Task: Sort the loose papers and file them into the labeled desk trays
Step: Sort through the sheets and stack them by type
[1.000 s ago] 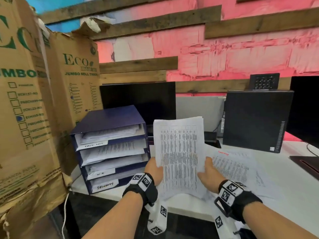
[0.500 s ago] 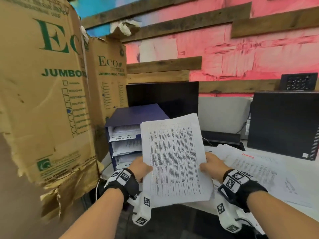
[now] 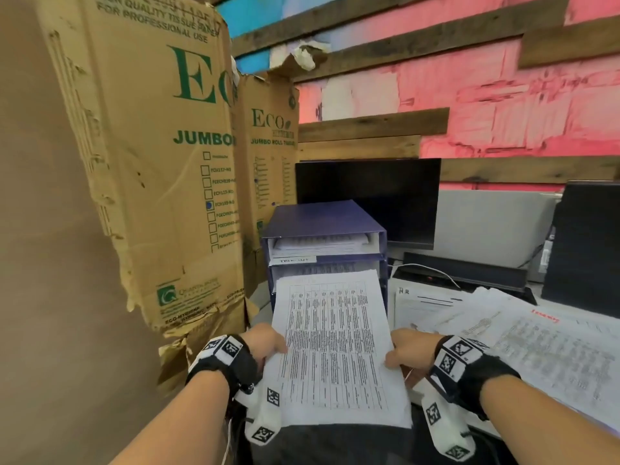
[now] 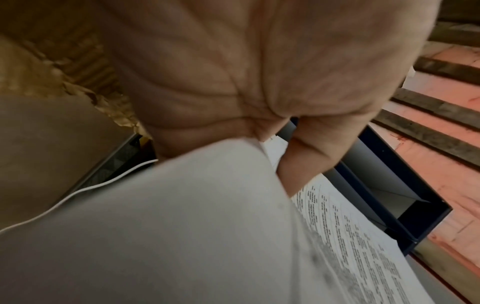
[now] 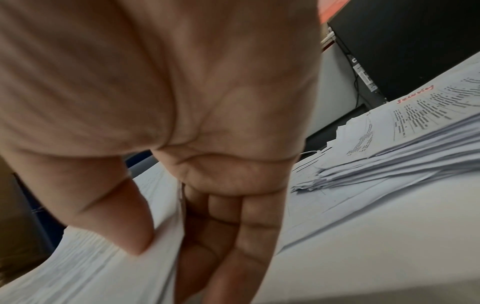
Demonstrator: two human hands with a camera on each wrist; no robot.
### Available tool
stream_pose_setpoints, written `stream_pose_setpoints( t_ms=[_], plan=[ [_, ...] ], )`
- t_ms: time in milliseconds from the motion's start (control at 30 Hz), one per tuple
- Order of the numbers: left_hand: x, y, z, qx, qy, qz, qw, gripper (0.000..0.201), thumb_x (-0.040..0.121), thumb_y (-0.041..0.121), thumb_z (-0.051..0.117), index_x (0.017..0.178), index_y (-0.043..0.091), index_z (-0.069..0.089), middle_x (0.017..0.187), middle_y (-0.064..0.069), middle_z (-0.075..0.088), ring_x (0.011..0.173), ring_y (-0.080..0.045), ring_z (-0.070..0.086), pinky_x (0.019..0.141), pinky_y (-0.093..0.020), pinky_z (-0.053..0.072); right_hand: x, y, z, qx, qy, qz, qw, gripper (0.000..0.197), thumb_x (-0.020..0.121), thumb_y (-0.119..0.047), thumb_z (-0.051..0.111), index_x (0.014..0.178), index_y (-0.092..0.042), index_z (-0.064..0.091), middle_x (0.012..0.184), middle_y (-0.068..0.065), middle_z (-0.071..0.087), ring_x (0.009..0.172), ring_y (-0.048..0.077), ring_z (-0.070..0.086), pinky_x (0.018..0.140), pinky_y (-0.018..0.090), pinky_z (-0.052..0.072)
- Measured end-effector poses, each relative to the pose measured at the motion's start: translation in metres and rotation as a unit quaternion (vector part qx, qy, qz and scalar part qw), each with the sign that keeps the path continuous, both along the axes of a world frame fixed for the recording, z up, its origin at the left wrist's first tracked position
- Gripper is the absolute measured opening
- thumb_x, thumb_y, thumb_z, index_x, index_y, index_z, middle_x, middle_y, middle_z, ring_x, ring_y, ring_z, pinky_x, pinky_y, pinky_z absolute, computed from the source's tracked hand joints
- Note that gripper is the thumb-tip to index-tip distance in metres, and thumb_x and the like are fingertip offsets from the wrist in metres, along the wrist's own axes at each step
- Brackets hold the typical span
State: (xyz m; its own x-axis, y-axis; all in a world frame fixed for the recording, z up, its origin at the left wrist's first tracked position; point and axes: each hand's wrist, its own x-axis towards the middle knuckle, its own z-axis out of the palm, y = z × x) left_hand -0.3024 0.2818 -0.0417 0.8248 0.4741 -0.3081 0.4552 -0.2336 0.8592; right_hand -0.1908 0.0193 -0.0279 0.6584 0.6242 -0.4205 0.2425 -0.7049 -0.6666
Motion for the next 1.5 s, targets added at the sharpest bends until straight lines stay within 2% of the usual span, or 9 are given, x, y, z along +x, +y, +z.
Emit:
stream_pose_setpoints(
  t_ms=[233,400,533,633,800,933,1167,1367,1500],
  plan=[
    [0.005,0.002,0.0,-0.01,-0.006,-0.067,0.998,0.045,0.073,-0.004,0.061,0.118,-0.007,0.058,0.119,-0.024,0.062,0.107,-0.036,0.061,0.096,-0.051,0.048,0.005,-0.012,0.002,0.0,0.007,-0.015,1.0,0.032,0.085,-0.006,0.054,0.116,-0.016,0.058,0.109,0.003,0.069,0.091,0.019,0.07,0.072,0.032,0.058],
    [0.002,-0.01,-0.022,0.069,0.061,-0.054,0.994,0.05,0.077,0.007,0.07,0.124,0.002,0.052,0.112,-0.019,0.064,0.078,-0.026,0.065,0.059,-0.033,0.057,0.009,-0.023,-0.011,-0.07,-0.014,-0.011,0.997,0.034,0.082,-0.008,0.062,0.115,-0.015,0.062,0.103,0.006,0.071,0.074,0.014,0.069,0.067,0.029,0.057],
    [0.004,-0.019,-0.031,0.088,0.08,-0.067,0.991,0.059,0.074,0.01,0.07,0.128,0.001,0.048,0.118,-0.02,0.062,0.094,-0.031,0.068,0.075,-0.04,0.06,0.011,-0.029,-0.021,-0.081,-0.017,-0.038,0.996,0.032,0.077,-0.009,0.062,0.108,-0.015,0.063,0.099,0.008,0.072,0.077,0.02,0.07,0.069,0.035,0.059],
    [0.003,-0.024,-0.037,0.109,0.101,-0.091,0.985,0.059,0.071,0.014,0.072,0.125,0.001,0.052,0.107,-0.014,0.066,0.089,-0.026,0.068,0.077,-0.037,0.059,0.008,-0.033,-0.022,-0.103,-0.001,-0.035,0.994,0.029,0.078,-0.008,0.061,0.107,-0.008,0.063,0.092,0.013,0.07,0.066,0.018,0.066,0.062,0.032,0.057],
    [0.004,-0.027,-0.043,0.154,0.132,-0.129,0.971,0.051,0.075,0.019,0.071,0.12,0.0,0.056,0.097,-0.011,0.064,0.083,-0.022,0.067,0.074,-0.032,0.058,0.007,-0.033,-0.024,-0.155,0.013,-0.004,0.988,0.035,0.079,-0.006,0.06,0.113,0.001,0.06,0.088,0.016,0.064,0.066,0.019,0.062,0.079,0.045,0.057],
    [0.01,-0.02,-0.043,0.154,0.129,-0.145,0.969,0.054,0.066,0.022,0.073,0.114,0.0,0.061,0.107,-0.018,0.069,0.091,-0.028,0.069,0.084,-0.045,0.057,0.008,-0.029,-0.023,-0.15,0.003,-0.005,0.989,0.036,0.077,-0.004,0.058,0.112,0.0,0.061,0.093,0.018,0.064,0.068,0.019,0.063,0.073,0.041,0.059],
    [0.005,-0.016,-0.038,0.156,0.134,-0.167,0.964,0.05,0.076,0.024,0.071,0.12,0.003,0.059,0.104,-0.013,0.067,0.085,-0.024,0.064,0.087,-0.043,0.056,0.011,-0.032,-0.018,-0.131,0.032,-0.009,0.991,0.028,0.079,0.0,0.06,0.107,0.001,0.057,0.082,0.014,0.063,0.06,0.017,0.064,0.062,0.036,0.059],
    [-0.007,-0.012,-0.022,0.041,0.088,-0.24,0.966,0.038,0.085,0.004,0.057,0.123,0.005,0.056,0.115,-0.014,0.062,0.099,-0.028,0.061,0.078,-0.037,0.054,0.013,-0.039,-0.009,-0.08,0.076,0.025,0.994,0.039,0.077,-0.004,0.063,0.116,-0.005,0.059,0.103,0.017,0.065,0.069,0.017,0.065,0.056,0.028,0.055],
    [-0.01,-0.013,-0.019,0.104,0.08,-0.174,0.976,0.045,0.082,0.013,0.068,0.123,0.002,0.054,0.089,-0.008,0.065,0.071,-0.019,0.062,0.067,-0.033,0.055,0.012,-0.038,-0.009,-0.072,0.065,0.042,0.994,0.04,0.073,-0.009,0.066,0.112,-0.009,0.063,0.109,0.019,0.068,0.075,0.02,0.066,0.065,0.031,0.057]
  ],
)
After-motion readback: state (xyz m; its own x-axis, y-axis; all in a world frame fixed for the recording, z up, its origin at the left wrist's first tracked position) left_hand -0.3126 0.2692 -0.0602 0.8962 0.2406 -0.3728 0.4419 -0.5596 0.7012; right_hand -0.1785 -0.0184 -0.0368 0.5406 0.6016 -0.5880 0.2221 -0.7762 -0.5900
